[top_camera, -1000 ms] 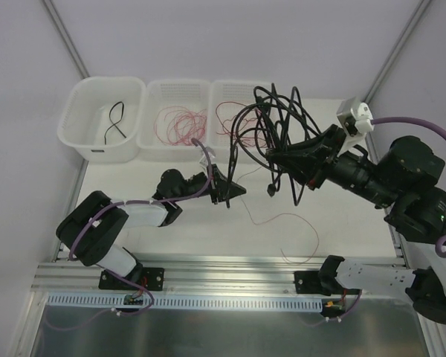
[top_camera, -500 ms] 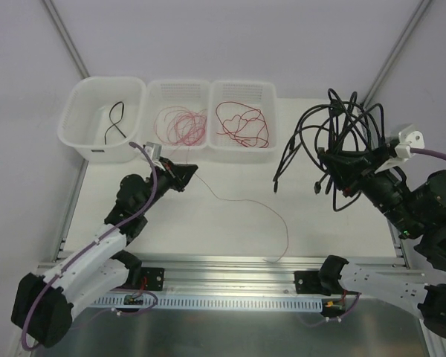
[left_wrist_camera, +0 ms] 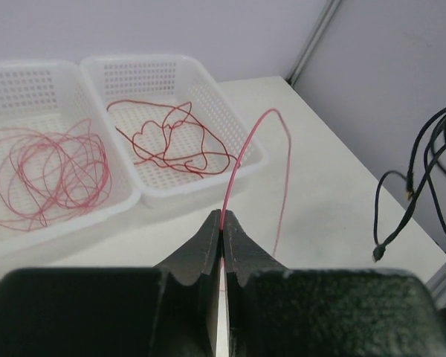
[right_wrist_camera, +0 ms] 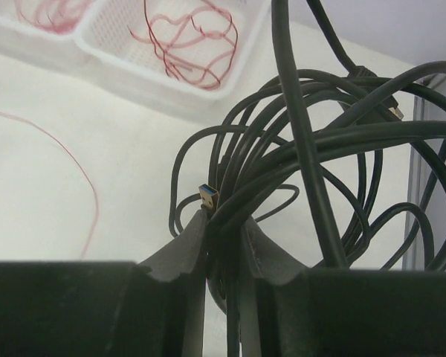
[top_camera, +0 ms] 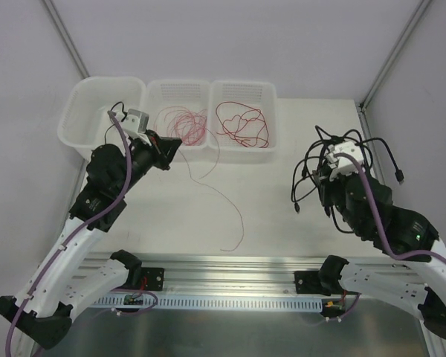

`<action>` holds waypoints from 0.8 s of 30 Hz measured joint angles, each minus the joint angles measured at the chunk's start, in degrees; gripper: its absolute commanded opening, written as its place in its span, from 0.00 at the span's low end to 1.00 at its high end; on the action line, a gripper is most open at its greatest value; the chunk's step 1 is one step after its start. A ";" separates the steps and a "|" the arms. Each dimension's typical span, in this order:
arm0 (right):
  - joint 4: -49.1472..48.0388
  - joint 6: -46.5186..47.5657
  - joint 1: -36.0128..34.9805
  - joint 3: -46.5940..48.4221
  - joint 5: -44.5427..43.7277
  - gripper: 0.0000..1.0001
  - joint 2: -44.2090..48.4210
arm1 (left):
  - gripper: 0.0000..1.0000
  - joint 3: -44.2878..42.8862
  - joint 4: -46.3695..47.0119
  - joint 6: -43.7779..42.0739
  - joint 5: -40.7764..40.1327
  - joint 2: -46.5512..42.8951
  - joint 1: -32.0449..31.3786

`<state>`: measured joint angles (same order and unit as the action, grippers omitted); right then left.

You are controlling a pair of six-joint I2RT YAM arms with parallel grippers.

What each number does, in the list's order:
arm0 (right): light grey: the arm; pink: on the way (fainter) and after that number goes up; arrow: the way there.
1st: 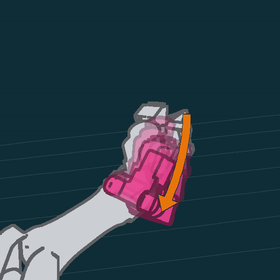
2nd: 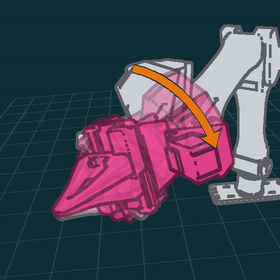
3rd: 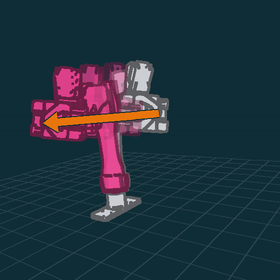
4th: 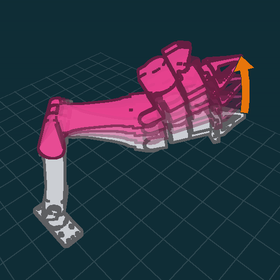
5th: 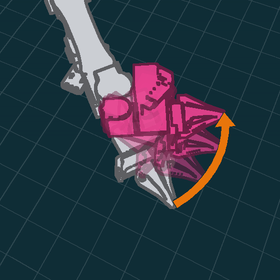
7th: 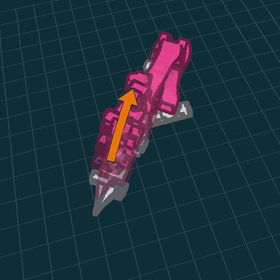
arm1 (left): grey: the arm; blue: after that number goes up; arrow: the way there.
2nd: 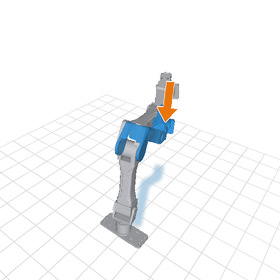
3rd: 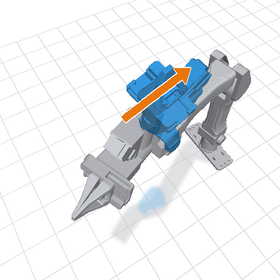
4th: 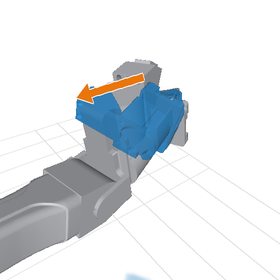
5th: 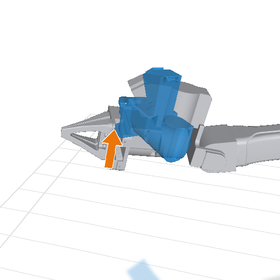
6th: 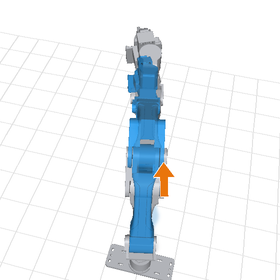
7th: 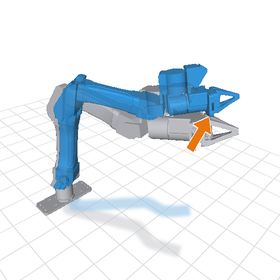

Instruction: Untangle the cables

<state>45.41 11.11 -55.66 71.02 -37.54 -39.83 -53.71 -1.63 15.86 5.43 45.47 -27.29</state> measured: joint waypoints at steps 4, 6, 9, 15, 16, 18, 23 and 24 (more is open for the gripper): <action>1.29 -2.54 0.74 -6.43 0.42 0.01 -0.68 | 0.00 -9.33 -4.74 -2.91 -0.20 2.32 -0.02; 1.53 -3.67 1.20 -9.44 1.44 0.01 -1.25 | 0.00 -14.23 -6.45 -4.15 -0.96 3.65 -0.02; 0.76 -5.35 2.23 -14.58 3.91 0.01 -2.71 | 0.00 -22.38 -8.81 -5.73 -2.99 6.45 -0.02; -3.78 -7.89 5.35 -22.60 12.13 0.10 -9.35 | 0.00 -37.22 -11.52 -9.33 -6.40 13.29 -0.02; -4.92 -8.17 5.77 -23.28 13.40 0.12 -11.08 | 0.00 -39.47 -11.74 -9.84 -6.91 14.58 -0.02; -7.89 -8.66 6.16 -24.59 15.37 0.21 -15.08 | 0.00 -43.06 -12.11 -11.10 -7.72 16.79 -0.02; -14.29 -9.55 6.29 -26.03 19.71 0.45 -25.33 | 0.00 -52.76 -13.35 -15.56 -10.45 22.67 -0.02; -15.43 -9.66 6.29 -26.05 20.76 0.53 -26.82 | 0.00 -55.01 -13.51 -16.81 -10.69 24.13 -0.02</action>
<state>29.98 1.45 -49.36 44.97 -16.78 -66.65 -108.73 -15.14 -0.95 -5.26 69.60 -27.31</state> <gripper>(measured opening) 0.432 0.007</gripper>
